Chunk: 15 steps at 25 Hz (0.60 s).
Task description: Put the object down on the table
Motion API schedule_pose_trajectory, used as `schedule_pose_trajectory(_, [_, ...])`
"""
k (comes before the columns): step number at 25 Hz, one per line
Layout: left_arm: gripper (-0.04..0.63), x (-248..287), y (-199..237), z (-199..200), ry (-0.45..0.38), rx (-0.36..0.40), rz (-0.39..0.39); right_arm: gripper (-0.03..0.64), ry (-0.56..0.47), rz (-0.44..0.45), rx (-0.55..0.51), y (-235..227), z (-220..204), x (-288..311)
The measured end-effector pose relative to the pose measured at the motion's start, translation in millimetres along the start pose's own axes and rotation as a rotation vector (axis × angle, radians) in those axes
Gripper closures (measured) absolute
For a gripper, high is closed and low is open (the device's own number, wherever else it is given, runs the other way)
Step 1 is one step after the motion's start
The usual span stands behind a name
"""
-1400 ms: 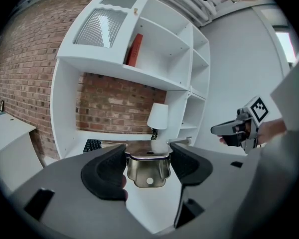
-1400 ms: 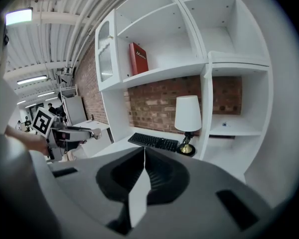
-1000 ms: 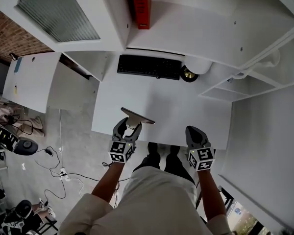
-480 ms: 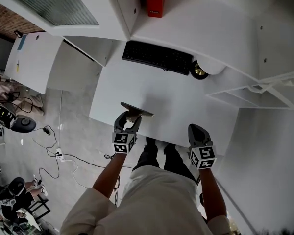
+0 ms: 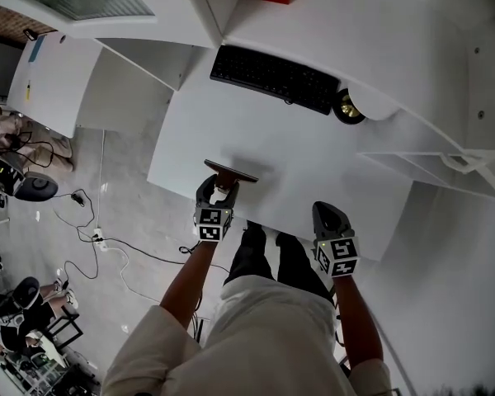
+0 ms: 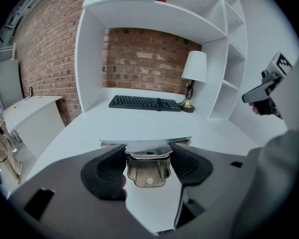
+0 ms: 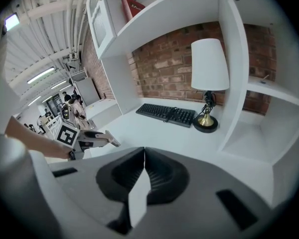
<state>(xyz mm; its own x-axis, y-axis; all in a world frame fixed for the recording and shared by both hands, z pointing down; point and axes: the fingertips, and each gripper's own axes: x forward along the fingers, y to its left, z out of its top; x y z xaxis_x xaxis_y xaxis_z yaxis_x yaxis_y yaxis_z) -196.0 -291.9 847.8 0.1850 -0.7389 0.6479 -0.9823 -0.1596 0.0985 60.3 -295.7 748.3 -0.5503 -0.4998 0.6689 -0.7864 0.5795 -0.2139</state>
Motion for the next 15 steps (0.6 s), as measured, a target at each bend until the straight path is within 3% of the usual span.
schedule_pose_trajectory(15, [0.327,24.0,15.9,-46.1,0.106,-0.02,0.023,0.614,0.06,0.039,0.001,17.1,-26.5,20.6])
